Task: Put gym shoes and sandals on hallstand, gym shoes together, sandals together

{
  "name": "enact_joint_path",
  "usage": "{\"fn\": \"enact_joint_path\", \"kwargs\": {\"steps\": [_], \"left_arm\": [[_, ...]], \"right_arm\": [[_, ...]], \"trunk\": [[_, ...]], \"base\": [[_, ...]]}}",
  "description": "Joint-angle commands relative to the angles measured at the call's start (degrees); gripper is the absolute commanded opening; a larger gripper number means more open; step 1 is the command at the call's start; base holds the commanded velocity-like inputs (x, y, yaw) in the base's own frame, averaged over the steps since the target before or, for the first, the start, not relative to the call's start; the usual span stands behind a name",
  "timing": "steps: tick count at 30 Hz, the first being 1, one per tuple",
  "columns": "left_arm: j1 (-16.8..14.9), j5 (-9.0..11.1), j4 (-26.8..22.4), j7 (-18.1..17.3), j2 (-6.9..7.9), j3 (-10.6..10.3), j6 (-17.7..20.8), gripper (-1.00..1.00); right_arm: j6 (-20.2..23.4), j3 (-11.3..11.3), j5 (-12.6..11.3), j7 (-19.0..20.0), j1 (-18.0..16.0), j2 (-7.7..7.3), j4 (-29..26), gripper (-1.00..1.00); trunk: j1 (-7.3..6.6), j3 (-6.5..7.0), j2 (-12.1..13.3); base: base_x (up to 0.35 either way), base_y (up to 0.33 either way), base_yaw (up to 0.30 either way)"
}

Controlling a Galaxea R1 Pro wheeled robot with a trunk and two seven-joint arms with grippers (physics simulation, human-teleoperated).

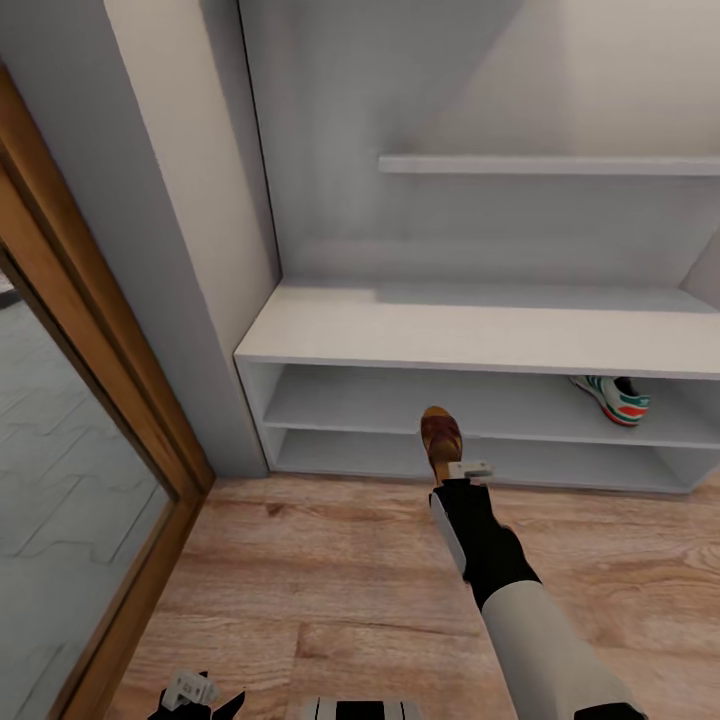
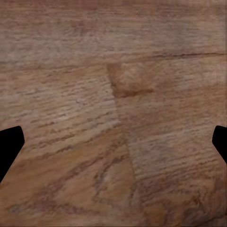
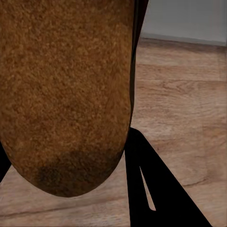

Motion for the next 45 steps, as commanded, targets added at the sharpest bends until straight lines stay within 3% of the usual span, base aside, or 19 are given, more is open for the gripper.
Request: {"fn": "enact_joint_path", "kwargs": {"steps": [1, 13, 31, 45], "left_arm": [[-0.03, 0.43, 0.05, -0.36, 0.01, 0.03, 0.06, 1.00], [-0.03, 0.40, 0.05, -0.36, 0.01, 0.03, 0.06, 1.00], [-0.03, 0.40, 0.05, -0.36, 0.01, 0.03, 0.06, 1.00], [-0.03, 0.40, 0.05, -0.36, 0.01, 0.03, 0.06, 1.00]], "right_arm": [[0.38, 0.10, 0.05, -0.39, -0.02, 0.00, -0.04, -1.00], [0.38, 0.10, 0.05, -0.39, -0.03, 0.00, 0.04, -1.00], [0.38, 0.02, 0.17, -0.30, -0.01, 0.00, 0.65, -1.00], [0.38, -0.09, 0.24, -0.39, -0.02, 0.00, 0.83, -1.00]], "trunk": [[0.02, -0.05, -0.02], [0.02, -0.05, -0.02], [0.02, -0.05, -0.02], [0.02, -0.05, -0.02]], "base": [[0.314, 0.000, 0.000], [0.134, -0.011, 0.000], [0.271, -0.129, 0.000], [0.041, -0.019, 0.000]]}}
